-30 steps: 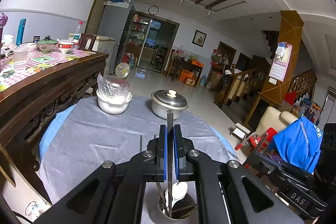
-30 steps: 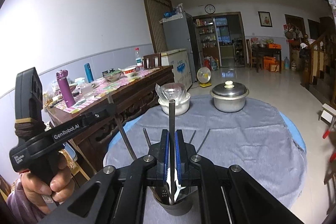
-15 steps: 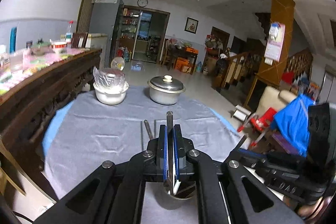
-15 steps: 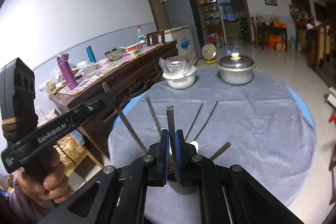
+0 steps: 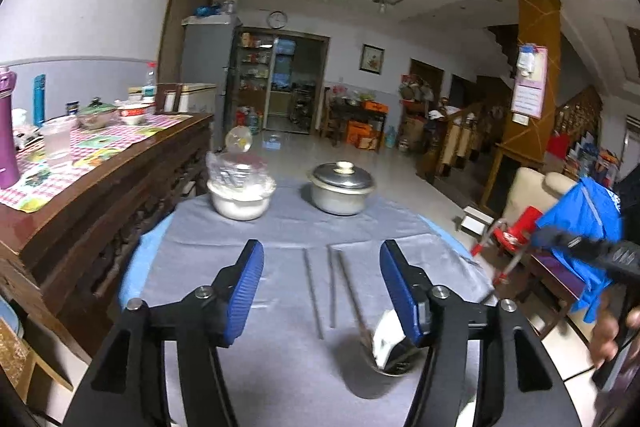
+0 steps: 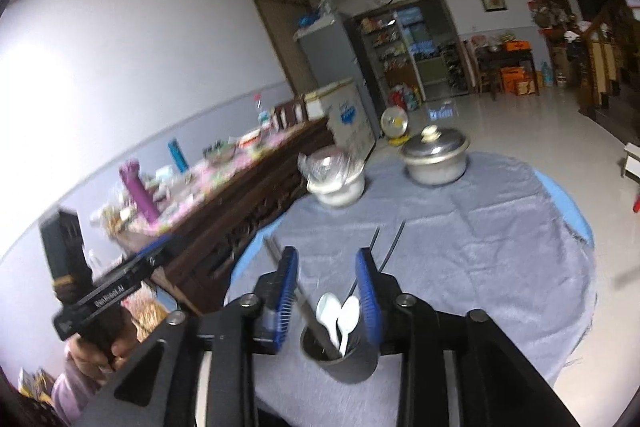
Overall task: Organize utensils
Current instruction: 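Move both grippers back over the last two chopsticks, then grasp a chopstick with the right gripper while the left gripper grasps the other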
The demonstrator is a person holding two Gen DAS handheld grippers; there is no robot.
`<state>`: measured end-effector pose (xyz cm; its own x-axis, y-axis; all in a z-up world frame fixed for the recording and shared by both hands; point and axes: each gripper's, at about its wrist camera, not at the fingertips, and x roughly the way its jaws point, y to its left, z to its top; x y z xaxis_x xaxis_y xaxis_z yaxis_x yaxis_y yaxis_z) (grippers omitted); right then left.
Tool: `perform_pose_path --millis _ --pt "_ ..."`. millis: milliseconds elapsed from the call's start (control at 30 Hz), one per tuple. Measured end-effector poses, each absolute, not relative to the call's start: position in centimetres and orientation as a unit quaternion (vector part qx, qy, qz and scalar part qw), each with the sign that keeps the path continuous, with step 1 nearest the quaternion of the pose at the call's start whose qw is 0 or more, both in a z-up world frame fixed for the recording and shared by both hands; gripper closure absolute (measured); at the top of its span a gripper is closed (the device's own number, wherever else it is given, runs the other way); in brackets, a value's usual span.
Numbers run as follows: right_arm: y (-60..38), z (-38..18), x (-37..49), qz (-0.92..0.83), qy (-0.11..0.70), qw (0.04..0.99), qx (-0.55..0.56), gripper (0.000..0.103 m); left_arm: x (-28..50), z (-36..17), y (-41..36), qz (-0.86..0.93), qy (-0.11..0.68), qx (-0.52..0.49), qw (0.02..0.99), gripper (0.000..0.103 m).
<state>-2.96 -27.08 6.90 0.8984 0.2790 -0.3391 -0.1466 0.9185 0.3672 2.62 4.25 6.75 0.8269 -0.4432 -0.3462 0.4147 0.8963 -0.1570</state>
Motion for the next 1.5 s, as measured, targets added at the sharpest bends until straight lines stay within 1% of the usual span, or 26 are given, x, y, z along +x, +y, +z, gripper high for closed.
perform_pose_path --millis 33,100,200,267,300,400,467,533,700,967,1067,1100,1133,1167,1200,1233,1267,1300,1367,1500 --pt "-28.2 7.3 -2.8 0.099 0.189 0.96 0.179 0.04 3.6 6.7 4.9 -0.219 0.2 -0.036 0.954 0.037" --pt "-30.0 7.8 -1.5 0.082 0.198 0.959 0.185 0.039 5.8 6.2 5.7 -0.209 0.222 -0.026 0.952 0.037" --pt "-31.9 7.0 2.8 0.057 0.263 0.947 0.175 0.039 10.3 4.0 6.0 -0.192 0.28 0.001 0.941 0.037" --pt "-33.1 5.3 6.6 0.058 0.317 0.93 0.177 0.04 13.6 2.0 5.8 -0.18 0.328 0.014 0.927 0.037" --pt "-33.5 4.5 8.3 0.057 0.336 0.923 0.18 0.042 15.1 0.9 5.5 -0.174 0.349 0.021 0.921 0.037" --pt "-33.8 0.8 14.7 0.055 0.407 0.896 0.172 0.06 18.8 -1.7 4.1 -0.166 0.389 0.043 0.905 0.037" --pt "-33.3 -1.4 18.4 0.056 0.438 0.882 0.166 0.061 21.0 -3.0 2.6 -0.168 0.405 0.049 0.897 0.037" --pt "-32.4 -3.8 22.5 0.063 0.466 0.867 0.164 0.065 23.0 -4.2 1.5 -0.176 0.42 0.046 0.889 0.037" --pt "-28.8 -8.2 31.9 0.079 0.51 0.844 0.145 0.065 27.2 -7.0 -0.9 -0.182 0.447 0.047 0.874 0.037" --pt "-25.2 -13.3 42.5 0.039 0.562 0.818 0.114 0.065 32.2 -9.2 -1.0 -0.185 0.468 0.055 0.863 0.037" --pt "-24.8 -14.4 44.2 0.012 0.577 0.811 0.1 0.065 33.8 -9.5 -1.1 -0.195 0.472 0.05 0.858 0.037" --pt "-24.6 -14.9 44.4 0.009 0.584 0.806 0.096 0.067 34.3 -9.5 -1.4 -0.2 0.475 0.046 0.856 0.037" --pt "-24.4 -14.7 44.5 0.003 0.577 0.813 0.085 0.076 34.9 -9.6 -1.8 -0.206 0.478 0.041 0.853 0.037" --pt "-24.1 -14.7 44.5 0.001 0.581 0.811 0.073 0.081 35.4 -9.7 -2.3 -0.214 0.481 0.033 0.849 0.037" --pt "-24.1 -14.5 44.4 0.0 0.576 0.815 0.064 0.088 36.0 -9.8 -2.9 -0.222 0.485 0.027 0.845 0.037" --pt "-23.9 -14.4 44.2 0.006 0.577 0.815 0.057 0.093 36.3 -9.7 -3.7 -0.229 0.487 0.023 0.842 0.037" --pt "-24.0 -14.3 43.9 0.012 0.576 0.816 0.054 0.094 36.7 -9.8 -4.5 -0.235 0.489 0.021 0.84 0.037" --pt "-24.3 -14.1 43.5 0.017 0.576 0.816 0.057 0.096 37.0 -9.9 -5.1 -0.239 0.49 0.02 0.838 0.04" --pt "-25.2 -13.7 42.6 0.022 0.568 0.82 0.068 0.096 38.1 -10.2 -7.1 -0.252 0.501 0.017 0.827 0.045" --pt "-28.4 -12.3 40.1 0.026 0.545 0.833 0.094 0.096 39.9 -11.5 -11.2 -0.258 0.536 0.023 0.804 0.046"
